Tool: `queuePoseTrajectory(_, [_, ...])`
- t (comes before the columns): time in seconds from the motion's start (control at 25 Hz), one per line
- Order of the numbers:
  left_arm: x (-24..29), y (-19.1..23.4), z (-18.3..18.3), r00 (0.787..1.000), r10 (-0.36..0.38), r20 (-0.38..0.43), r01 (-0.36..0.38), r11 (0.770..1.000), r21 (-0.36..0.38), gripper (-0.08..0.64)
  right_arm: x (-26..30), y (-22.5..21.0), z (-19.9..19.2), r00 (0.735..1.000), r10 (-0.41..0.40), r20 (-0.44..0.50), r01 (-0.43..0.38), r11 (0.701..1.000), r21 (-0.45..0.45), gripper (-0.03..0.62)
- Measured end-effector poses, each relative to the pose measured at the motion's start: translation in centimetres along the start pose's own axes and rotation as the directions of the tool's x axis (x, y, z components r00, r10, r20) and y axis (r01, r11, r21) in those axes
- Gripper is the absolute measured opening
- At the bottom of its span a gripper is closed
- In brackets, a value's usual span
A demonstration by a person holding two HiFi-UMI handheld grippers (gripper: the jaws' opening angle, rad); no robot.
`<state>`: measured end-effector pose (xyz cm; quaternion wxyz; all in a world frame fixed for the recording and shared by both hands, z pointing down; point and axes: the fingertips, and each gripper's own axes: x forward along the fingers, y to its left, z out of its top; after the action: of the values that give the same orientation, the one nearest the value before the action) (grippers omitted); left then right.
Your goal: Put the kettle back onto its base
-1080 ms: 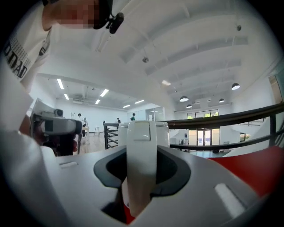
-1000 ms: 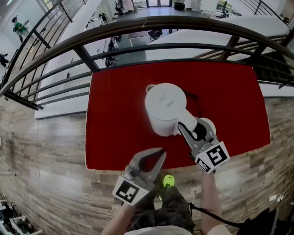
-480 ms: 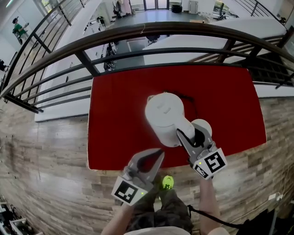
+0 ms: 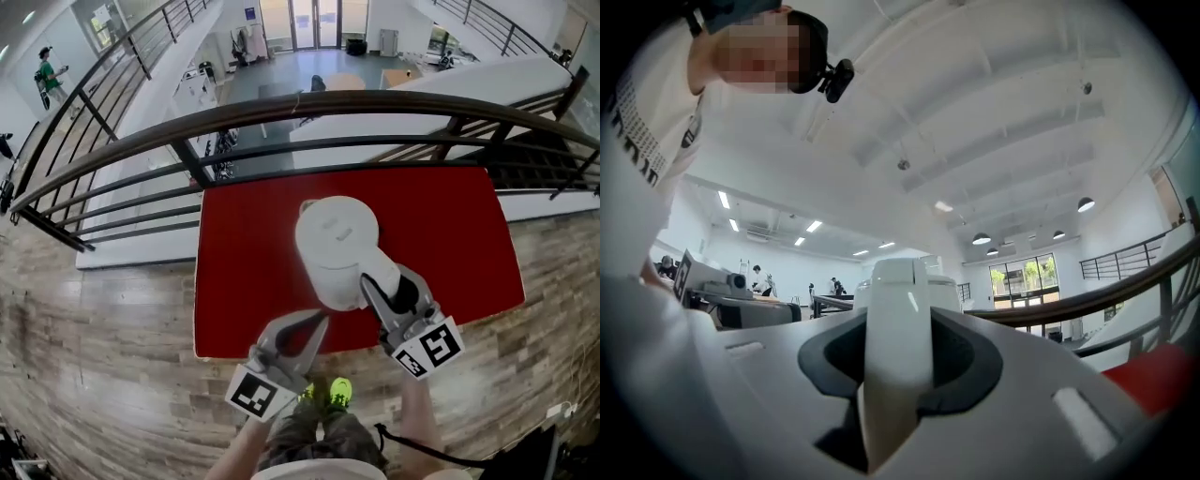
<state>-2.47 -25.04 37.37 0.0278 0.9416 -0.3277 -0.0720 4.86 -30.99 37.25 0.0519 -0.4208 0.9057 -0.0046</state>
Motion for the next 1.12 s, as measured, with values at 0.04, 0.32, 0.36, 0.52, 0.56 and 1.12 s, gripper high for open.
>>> queuePoseTrajectory(0.04, [0.0,-0.1,1.2,1.0,-0.002,0.011,0.002,1.0,0.012,-0.006,0.0,0.4,1.2,1.0,0.001,0.003,-0.001,1.0,-0.015,0.121])
queuePoseTrajectory(0.32, [-0.5,-2.1,8.0,0.995,-0.031,0.098,0.024,0.997,0.075,-0.006,-1.4,3.0,7.8,0.999,-0.01,0.047,0.012,0.999,-0.05,0.121])
queuePoseTrajectory(0.36, [-0.6,-2.4,8.6,0.993,-0.038,0.11,0.029,0.996,0.079,-0.006,-1.7,3.2,8.4,0.998,-0.015,0.058,0.018,0.999,-0.047,0.121])
queuePoseTrajectory(0.52, [-1.6,-3.3,10.0,0.988,-0.063,0.138,0.052,0.996,0.077,-0.006,-2.0,4.3,10.3,0.995,-0.029,0.092,0.033,0.999,-0.043,0.121])
queuePoseTrajectory(0.56, [-2.0,-3.5,10.2,0.988,-0.069,0.14,0.058,0.995,0.078,-0.006,-2.1,4.7,10.8,0.995,-0.029,0.097,0.034,0.998,-0.046,0.121])
queuePoseTrajectory(1.12, [-2.3,-3.8,12.1,0.976,-0.116,0.184,0.098,0.99,0.1,-0.006,-1.5,5.9,14.2,0.994,-0.04,0.102,0.052,0.991,-0.123,0.122])
